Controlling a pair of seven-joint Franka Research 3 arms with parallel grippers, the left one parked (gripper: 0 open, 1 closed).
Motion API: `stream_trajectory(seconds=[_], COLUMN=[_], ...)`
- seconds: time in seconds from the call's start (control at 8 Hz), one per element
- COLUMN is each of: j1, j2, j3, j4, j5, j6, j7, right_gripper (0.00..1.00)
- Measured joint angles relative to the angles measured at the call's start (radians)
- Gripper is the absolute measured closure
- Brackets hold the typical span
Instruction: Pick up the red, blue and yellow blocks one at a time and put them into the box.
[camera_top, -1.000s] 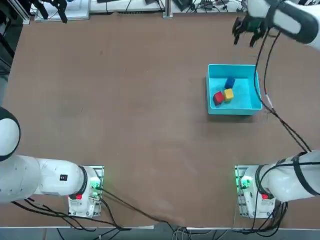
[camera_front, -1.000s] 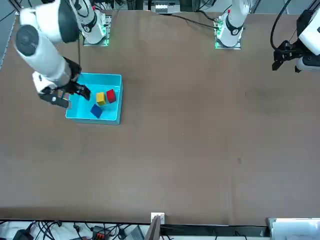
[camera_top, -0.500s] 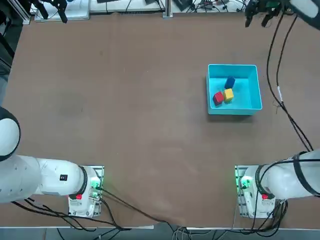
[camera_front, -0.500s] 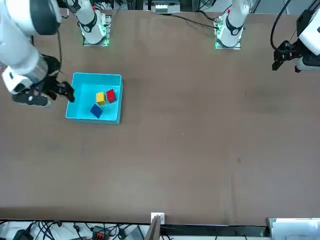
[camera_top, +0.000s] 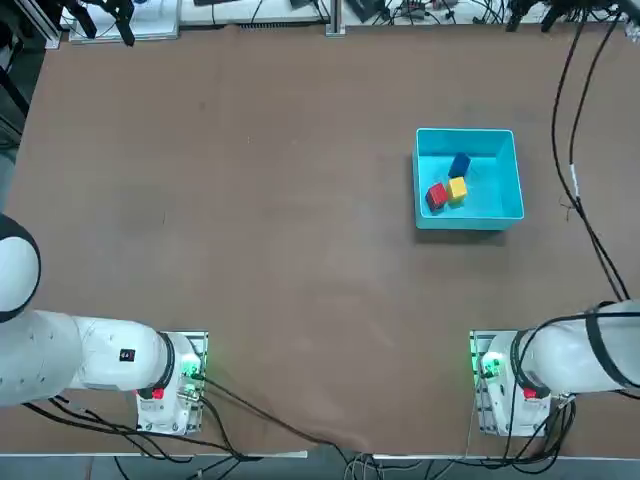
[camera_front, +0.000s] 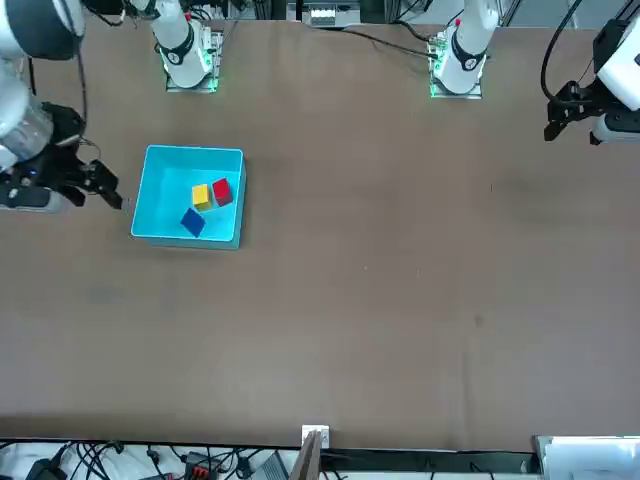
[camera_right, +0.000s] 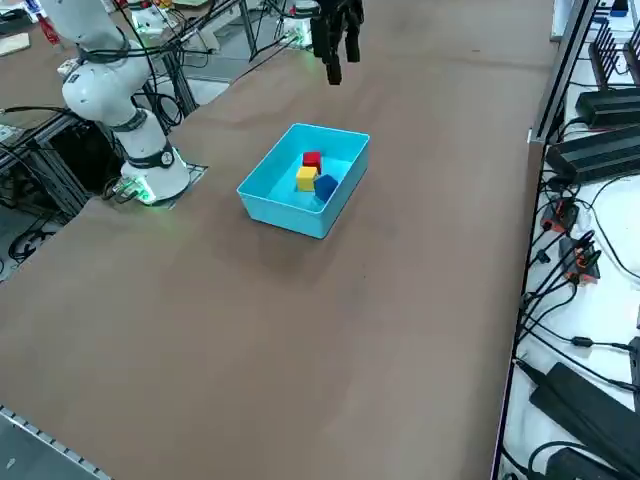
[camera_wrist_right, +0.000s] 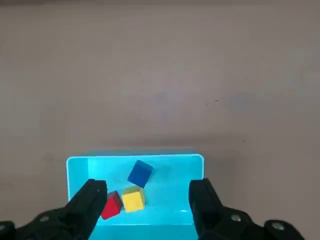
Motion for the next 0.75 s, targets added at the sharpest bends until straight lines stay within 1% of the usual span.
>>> stream_trajectory(seconds=[0.25, 0.38, 0.5, 0.75], j1=[-0.097, -0.123, -0.130, -0.130], j2=[-0.014, -0.028, -0.038, -0.049], j3=[0.076, 0.101, 0.113, 0.122], j4=[0.019, 0.023, 0.023, 0.023], j5=[0.004, 0.006, 0.008, 0.015], j6=[-0.045, -0.066, -0.078, -0.097], j7=[-0.027, -0.030, -0.030, -0.030], right_gripper=[0.00, 0.00, 0.00, 0.00])
